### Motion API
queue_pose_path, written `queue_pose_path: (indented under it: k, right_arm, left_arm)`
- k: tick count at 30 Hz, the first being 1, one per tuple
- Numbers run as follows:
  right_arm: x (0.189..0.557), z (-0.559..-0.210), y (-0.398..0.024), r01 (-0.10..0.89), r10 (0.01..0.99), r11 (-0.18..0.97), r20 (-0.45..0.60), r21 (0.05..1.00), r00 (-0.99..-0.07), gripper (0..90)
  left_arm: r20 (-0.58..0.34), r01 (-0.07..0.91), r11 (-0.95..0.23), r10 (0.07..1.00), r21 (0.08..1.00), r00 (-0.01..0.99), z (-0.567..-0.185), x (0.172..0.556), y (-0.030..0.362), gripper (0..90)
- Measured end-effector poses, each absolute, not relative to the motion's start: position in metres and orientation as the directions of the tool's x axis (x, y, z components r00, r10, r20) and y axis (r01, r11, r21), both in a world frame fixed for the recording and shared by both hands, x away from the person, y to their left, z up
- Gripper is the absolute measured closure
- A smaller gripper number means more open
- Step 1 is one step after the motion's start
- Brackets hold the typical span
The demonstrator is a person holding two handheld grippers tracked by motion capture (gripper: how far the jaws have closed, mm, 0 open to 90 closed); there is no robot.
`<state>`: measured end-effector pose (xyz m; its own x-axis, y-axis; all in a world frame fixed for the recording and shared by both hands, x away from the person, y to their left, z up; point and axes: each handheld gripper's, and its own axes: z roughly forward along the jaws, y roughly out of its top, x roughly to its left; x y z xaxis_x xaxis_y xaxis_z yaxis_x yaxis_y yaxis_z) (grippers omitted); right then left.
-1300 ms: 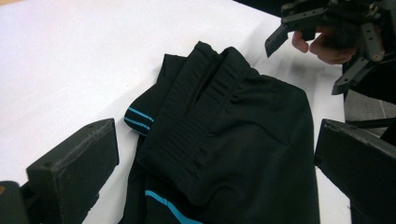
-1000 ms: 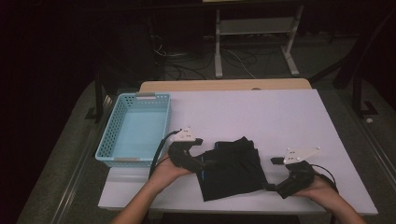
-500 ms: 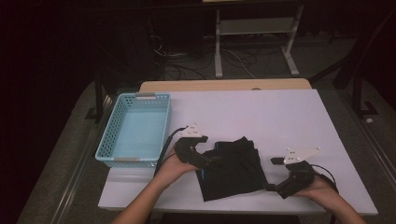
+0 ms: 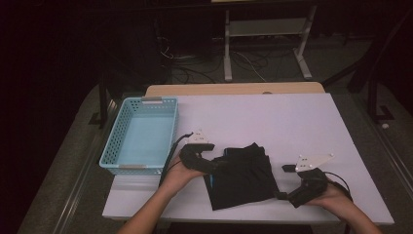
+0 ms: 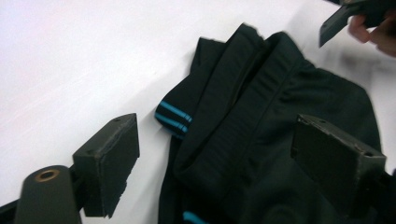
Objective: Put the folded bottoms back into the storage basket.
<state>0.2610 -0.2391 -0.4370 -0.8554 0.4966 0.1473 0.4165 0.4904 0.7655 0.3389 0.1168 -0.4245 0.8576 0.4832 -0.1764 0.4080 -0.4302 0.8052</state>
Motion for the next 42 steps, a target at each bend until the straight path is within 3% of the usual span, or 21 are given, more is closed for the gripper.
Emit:
queue_pose_path:
  k: [12, 36, 42]
  right_arm:
    - [0.261, -0.438, -0.239, 0.419, 0.494, 0.495, 0.15, 0.762, -0.856, 0.9]
    - [0.261, -0.44, -0.237, 0.416, 0.49, 0.508, 0.144, 0.754, -0.86, 0.9]
    - [0.261, -0.44, -0.237, 0.417, 0.49, 0.509, 0.145, 0.753, -0.86, 0.9]
  left_arm:
    - [-0.166, 0.444, -0.486, 0.513, 0.753, 0.842, -0.436, 0.334, 0.12, 24.6]
    - [-0.13, 0.471, -0.562, 0.54, 0.68, 0.832, -0.449, 0.332, 0.117, 32.0]
    - [-0.14, 0.467, -0.566, 0.525, 0.679, 0.839, -0.448, 0.329, 0.112, 45.1]
